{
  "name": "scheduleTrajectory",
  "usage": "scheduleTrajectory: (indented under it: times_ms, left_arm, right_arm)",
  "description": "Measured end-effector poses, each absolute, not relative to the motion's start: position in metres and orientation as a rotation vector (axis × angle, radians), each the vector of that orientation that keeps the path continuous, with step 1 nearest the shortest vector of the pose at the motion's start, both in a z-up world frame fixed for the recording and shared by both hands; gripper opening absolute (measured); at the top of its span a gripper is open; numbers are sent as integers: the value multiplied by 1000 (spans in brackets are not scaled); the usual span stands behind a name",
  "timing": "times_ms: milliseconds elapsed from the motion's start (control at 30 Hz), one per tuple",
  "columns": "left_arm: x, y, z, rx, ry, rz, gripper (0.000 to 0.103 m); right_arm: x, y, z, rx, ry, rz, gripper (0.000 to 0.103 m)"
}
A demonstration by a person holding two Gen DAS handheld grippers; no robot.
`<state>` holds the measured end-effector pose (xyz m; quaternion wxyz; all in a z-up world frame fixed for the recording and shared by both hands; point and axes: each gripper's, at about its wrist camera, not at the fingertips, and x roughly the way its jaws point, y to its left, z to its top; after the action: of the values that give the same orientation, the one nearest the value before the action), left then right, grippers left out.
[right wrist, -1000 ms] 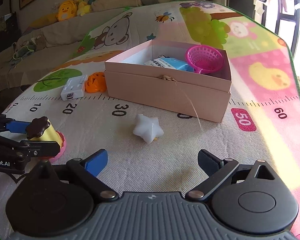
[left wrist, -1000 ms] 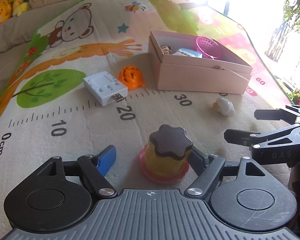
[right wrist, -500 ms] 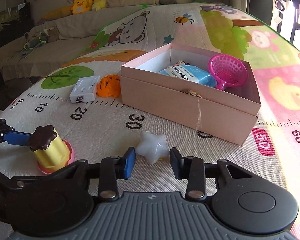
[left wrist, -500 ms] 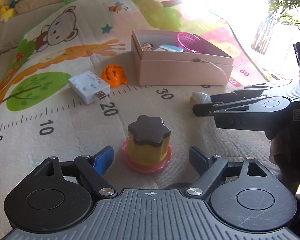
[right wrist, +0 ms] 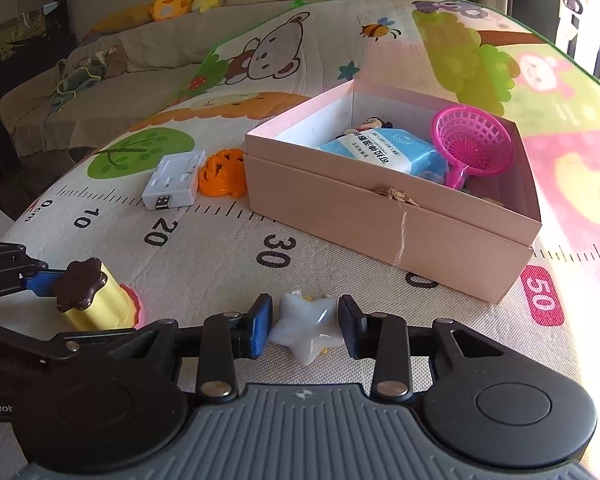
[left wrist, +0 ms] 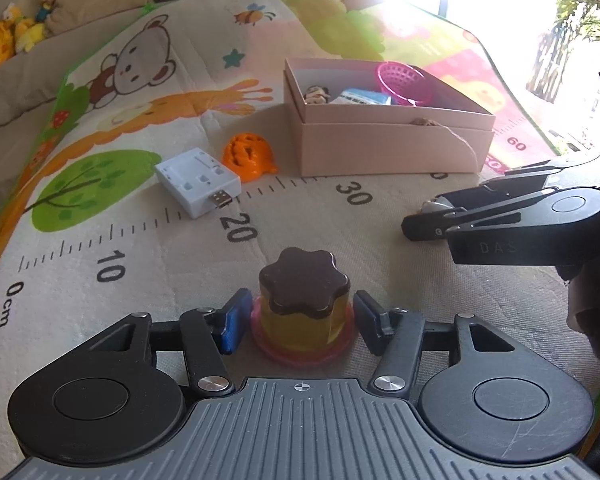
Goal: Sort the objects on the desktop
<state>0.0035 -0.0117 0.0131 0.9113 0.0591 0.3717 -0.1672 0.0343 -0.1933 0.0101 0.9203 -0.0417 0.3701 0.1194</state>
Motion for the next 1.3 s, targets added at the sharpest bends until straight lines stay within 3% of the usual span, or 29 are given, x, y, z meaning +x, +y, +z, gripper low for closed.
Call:
scheduleTrajectory:
  times_ms: [133, 200, 233, 400, 500, 600, 633, 733, 767, 1000, 1067, 1300]
  left_arm:
    - [-4, -9, 28, 130, 732, -373, 61]
    - [-4, -5, 58, 132, 644, -388, 61]
    - [-3, -4, 76, 136, 590, -390, 61]
    - [17, -8, 146, 149, 359, -373, 61]
    - [33, -14, 150, 131, 366, -360, 61]
    - [38, -21, 127, 126, 452, -372, 61]
    - [37, -23, 116, 128, 481, -380, 61]
    - [34, -25, 84, 110, 583, -410, 61]
    - [31, -26, 75, 106, 615, -422, 61]
    - [3, -34, 28, 154, 747, -480, 61]
    - [-1, -35, 25, 160, 757, -482, 61]
    - [-8, -38, 39, 197, 732, -504, 61]
  right_arm:
    - [10, -200, 22, -69, 833, 307, 35]
    - [-7, -209, 49, -21, 835, 377, 6]
    - [-14, -213, 68, -15, 814, 406, 2]
    - [-34, -232, 177, -59, 516, 370, 2]
    - [-32, -239, 192, -89, 457, 300, 3]
    - [-34, -242, 165, -93, 557, 355, 4]
    - [-38, -242, 152, -103, 601, 375, 11]
    - [-57, -242, 108, -99, 746, 434, 51]
    - [-62, -241, 94, -92, 793, 445, 53]
    - [-80, -227, 29, -145, 967, 391, 51]
    - [-82, -224, 30, -173, 955, 392, 39]
    - [-83, -224, 70, -191, 875, 423, 39]
